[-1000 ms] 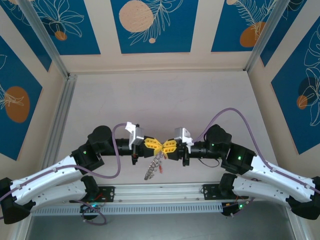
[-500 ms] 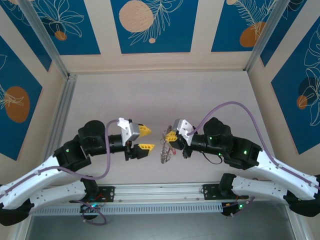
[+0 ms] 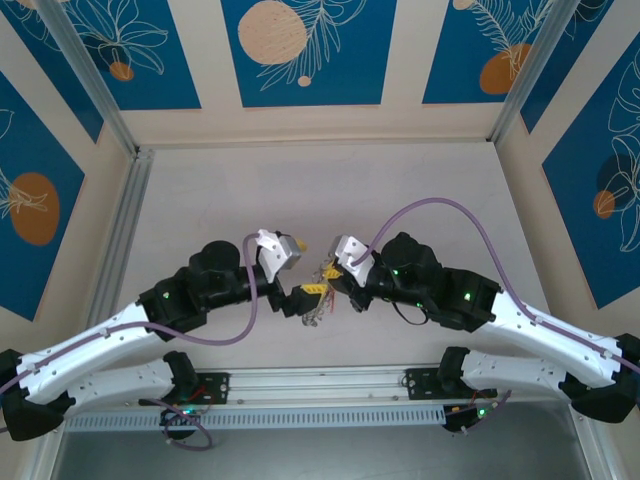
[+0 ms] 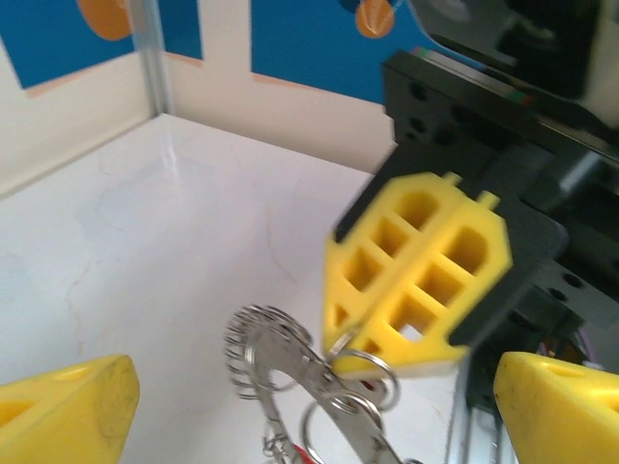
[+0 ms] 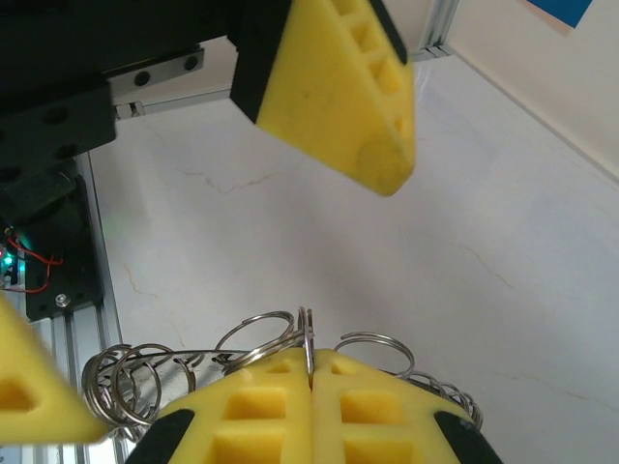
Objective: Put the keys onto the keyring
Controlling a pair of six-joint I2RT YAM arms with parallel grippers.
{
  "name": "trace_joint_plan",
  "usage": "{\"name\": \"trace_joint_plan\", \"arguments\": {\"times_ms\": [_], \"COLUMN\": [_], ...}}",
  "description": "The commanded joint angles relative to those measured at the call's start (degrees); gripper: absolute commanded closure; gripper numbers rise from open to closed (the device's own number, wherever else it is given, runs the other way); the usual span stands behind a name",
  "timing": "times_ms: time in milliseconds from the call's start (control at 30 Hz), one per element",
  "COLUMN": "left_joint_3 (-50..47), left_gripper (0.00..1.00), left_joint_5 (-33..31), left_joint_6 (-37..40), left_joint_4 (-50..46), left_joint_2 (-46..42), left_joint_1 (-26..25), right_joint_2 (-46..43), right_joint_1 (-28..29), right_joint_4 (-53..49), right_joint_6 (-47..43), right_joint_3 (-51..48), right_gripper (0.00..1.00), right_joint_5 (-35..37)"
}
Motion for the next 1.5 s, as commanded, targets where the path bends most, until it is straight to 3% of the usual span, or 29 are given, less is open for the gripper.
{"name": "trace_joint_plan", "arguments": {"times_ms": [0, 133, 400, 700, 867, 1033, 1233, 1333, 1400, 1467], "left_joint_3": [-0.1, 0.3, -2.6, -3.3, -3.2, -3.0, -1.2, -0.4, 0.5, 1.7], "left_gripper": [0.07, 0.09, 0.23, 0.28, 0.32, 0.32, 0.36, 0.51, 0.73, 0.77], "left_joint_5": [-5.2, -7.8, -12.5, -12.2, -12.3, -3.2, 1.1, 6.1, 12.0, 18.0], "left_joint_6": [-1.4, -1.3, -2.2, -2.4, -2.4, -2.3, -2.2, -1.3, -0.1, 1.6], "left_joint_4": [2.4, 0.5, -1.2, -1.4, -3.5, -7.1, -8.3, -6.3, -5.6, -6.7], "left_joint_2": [0.3, 1.3, -0.8, -1.0, -2.4, -2.9, -1.0, -2.3, -3.3, -4.4], "left_joint_1": [-0.7, -0.7, -0.6, -0.5, -0.5, -0.5, -0.5, -0.5, -0.5, -0.5], "right_joint_2": [-0.6, -0.9, -3.8, -5.9, -7.3, -7.8, -7.9, -7.4, -7.3, -7.2], "right_joint_1": [1.1, 2.6, 2.8, 3.1, 3.0, 2.1, 1.6, 1.6, 1.6, 1.6], "right_joint_4": [4.5, 5.3, 6.3, 7.4, 6.7, 5.2, 5.8, 4.2, 3.2, 2.3], "right_joint_6": [0.0, -0.7, -1.0, -1.2, -1.6, -1.5, -2.1, -2.4, -2.8, -3.1], "right_joint_3": [1.1, 0.6, -1.1, -2.1, -2.6, -2.2, -1.9, -1.2, -1.1, -1.0], "right_gripper": [1.0, 1.0, 1.0, 1.0, 1.0, 1.0, 1.0, 1.0, 1.0, 1.0], "right_joint_5": [-1.9, -2.1, -5.4, -8.8, -5.9, -2.6, -5.4, -6.6, -7.5, -7.8]}}
